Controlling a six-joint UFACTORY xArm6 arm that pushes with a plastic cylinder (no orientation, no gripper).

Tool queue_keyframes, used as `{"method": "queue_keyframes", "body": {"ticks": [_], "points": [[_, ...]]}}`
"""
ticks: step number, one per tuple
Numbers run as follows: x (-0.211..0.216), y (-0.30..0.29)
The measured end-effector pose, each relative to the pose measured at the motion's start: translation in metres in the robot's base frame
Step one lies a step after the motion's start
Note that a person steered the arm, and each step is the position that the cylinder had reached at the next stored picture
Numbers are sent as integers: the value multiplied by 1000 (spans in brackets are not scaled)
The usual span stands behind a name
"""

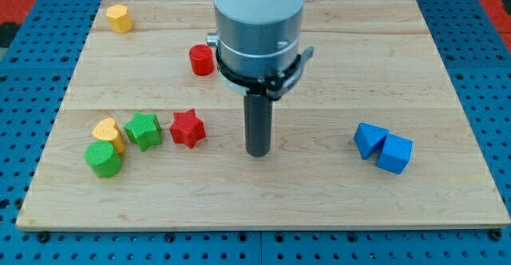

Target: Push the green star into the green circle

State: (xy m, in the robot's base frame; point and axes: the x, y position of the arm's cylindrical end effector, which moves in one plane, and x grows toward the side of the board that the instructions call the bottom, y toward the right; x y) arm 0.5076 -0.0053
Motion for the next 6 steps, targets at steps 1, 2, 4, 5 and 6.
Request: {"method": "queue_keyframes", "body": {"ticks": [1,2,4,5,6], "points": [[51,-14],[75,-96],[36,-231],[4,-202],[4,-164]]}}
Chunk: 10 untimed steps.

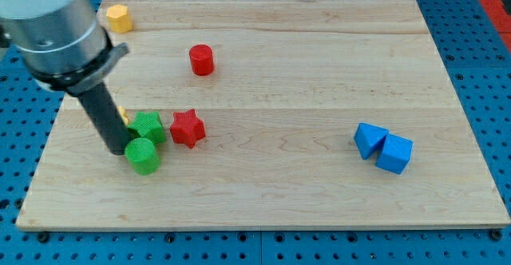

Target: Push the green star into the green circle

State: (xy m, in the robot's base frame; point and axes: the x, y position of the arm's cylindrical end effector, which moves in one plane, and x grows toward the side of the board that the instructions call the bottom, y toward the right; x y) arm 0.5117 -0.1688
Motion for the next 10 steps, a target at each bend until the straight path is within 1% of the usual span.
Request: {"method": "queue_keyframes", "body": {"ticks": [1,2,3,4,5,6,7,8,9,10], "points": [[3,47],[18,72],[16,21],[-5,-14],[-43,-12],[-68,-20],[-78,46],[-50,11],[-50,-9],[-22,32]]}}
